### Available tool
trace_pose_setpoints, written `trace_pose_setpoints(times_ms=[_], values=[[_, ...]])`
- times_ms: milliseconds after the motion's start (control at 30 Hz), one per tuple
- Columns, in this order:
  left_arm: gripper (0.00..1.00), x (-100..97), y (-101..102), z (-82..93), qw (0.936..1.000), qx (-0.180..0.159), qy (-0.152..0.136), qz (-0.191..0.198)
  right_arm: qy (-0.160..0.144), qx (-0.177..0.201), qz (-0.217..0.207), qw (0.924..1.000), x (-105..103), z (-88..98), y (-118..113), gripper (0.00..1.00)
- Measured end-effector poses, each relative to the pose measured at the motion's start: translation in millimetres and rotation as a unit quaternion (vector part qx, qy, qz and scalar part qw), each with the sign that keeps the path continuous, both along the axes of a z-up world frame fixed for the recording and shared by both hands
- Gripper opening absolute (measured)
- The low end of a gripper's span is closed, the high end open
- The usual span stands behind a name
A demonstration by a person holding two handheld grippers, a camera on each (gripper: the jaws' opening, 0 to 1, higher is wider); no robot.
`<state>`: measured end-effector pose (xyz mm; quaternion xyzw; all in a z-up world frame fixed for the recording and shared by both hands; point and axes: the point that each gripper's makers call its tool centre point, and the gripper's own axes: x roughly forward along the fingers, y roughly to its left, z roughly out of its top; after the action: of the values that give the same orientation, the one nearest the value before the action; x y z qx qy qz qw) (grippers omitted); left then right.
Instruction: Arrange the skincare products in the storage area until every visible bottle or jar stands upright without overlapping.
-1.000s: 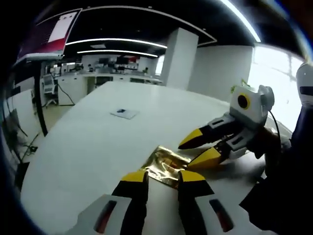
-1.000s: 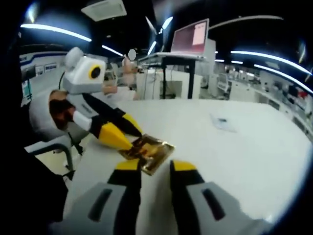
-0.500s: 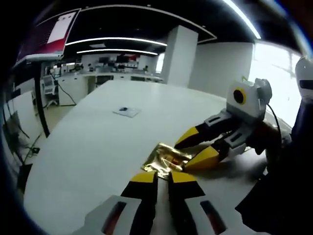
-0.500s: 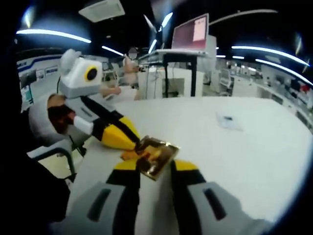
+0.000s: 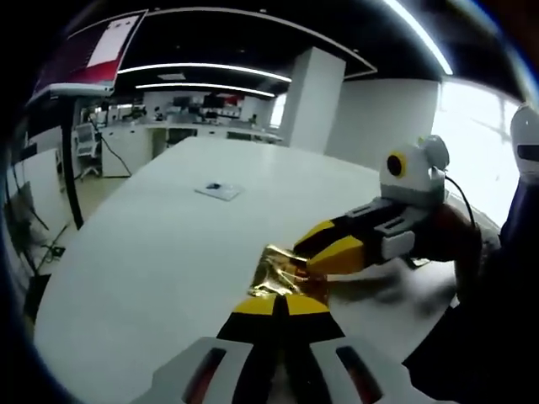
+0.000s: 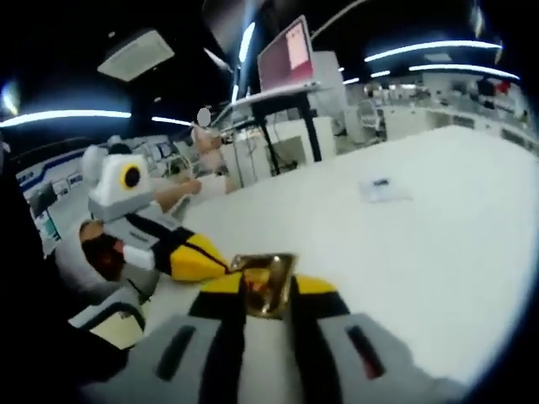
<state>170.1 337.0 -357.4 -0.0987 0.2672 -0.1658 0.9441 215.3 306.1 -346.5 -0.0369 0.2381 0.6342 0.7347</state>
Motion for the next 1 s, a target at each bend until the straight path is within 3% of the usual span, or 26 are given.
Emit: trace_pose_setpoints(times_ms=[200, 433, 833, 1000], values=[[0.0, 0.2, 0, 0.2, 0.9999, -0.016, -0.003, 0.004, 0.004, -0.006, -0.026, 0.9996, 9, -3.1, -4, 0.01], [0.0, 1.4, -3, 0.8, 0.9997, -0.022, -0.004, 0.005, 0.001, -0.006, -0.032, 0.9995, 10, -3.6, -6, 0.0], [0.0, -0.2, -5, 1.4, 0.9996, -0.026, -0.007, 0.007, 0.025, 0.005, -0.021, 0.9994, 0, -4.9, -3, 0.02], [0.0, -0.7, -4, 1.4, 0.9996, -0.025, -0.011, 0.006, -0.013, -0.013, -0.016, 0.9997, -2, -7.7, -1, 0.01]])
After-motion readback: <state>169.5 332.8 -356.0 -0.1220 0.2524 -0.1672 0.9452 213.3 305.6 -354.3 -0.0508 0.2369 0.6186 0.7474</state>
